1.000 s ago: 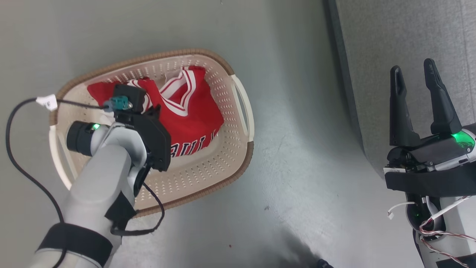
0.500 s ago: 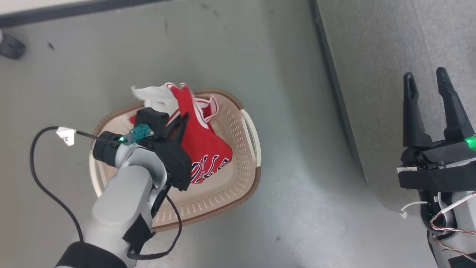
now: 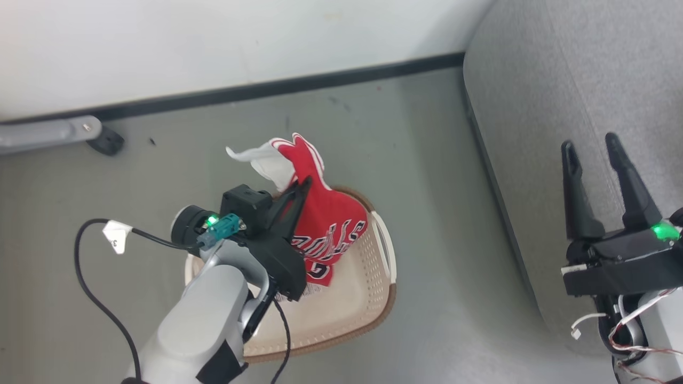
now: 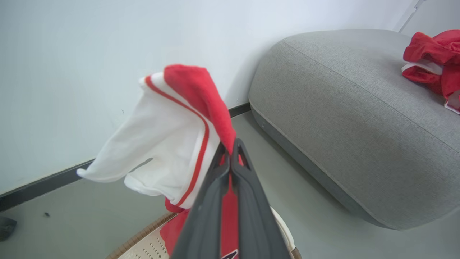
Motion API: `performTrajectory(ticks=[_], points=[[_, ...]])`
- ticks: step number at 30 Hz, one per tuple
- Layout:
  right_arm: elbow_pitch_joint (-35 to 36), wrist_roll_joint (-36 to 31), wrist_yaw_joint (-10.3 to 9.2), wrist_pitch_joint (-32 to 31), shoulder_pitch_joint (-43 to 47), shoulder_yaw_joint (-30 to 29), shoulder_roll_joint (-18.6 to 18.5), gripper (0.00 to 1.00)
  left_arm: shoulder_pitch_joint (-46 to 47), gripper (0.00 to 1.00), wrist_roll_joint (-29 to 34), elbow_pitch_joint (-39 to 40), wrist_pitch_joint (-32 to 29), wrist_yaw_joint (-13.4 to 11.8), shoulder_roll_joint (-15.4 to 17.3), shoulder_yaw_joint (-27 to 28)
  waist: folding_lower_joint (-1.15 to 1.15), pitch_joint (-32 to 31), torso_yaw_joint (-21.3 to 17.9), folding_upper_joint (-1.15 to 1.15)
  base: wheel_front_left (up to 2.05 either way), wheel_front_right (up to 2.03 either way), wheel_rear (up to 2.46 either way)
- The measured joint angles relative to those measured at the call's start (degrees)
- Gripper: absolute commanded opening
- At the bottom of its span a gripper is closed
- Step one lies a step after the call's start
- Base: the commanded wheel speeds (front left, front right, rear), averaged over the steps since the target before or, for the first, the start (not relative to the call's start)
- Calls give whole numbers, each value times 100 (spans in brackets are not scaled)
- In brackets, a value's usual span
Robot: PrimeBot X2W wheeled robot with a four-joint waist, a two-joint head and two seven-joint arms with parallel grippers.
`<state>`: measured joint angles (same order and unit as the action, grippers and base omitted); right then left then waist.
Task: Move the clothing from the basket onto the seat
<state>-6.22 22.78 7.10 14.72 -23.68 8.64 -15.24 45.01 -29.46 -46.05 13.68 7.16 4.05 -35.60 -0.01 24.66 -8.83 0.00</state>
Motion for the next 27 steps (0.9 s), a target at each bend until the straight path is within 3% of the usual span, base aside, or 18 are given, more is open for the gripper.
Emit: performTrajectory(ticks=[19,27], points=[[-263,304,3,-2,692,1084,-285,100,-600,0,-318,1777,55,38,263,-197,0,-1584,454,0,0,0,0],[-323,352,3,-209,569,1983,-468,100,-732,0,-316,2413,-133,33,345,-278,0,-1956,564,0,0,0,0]])
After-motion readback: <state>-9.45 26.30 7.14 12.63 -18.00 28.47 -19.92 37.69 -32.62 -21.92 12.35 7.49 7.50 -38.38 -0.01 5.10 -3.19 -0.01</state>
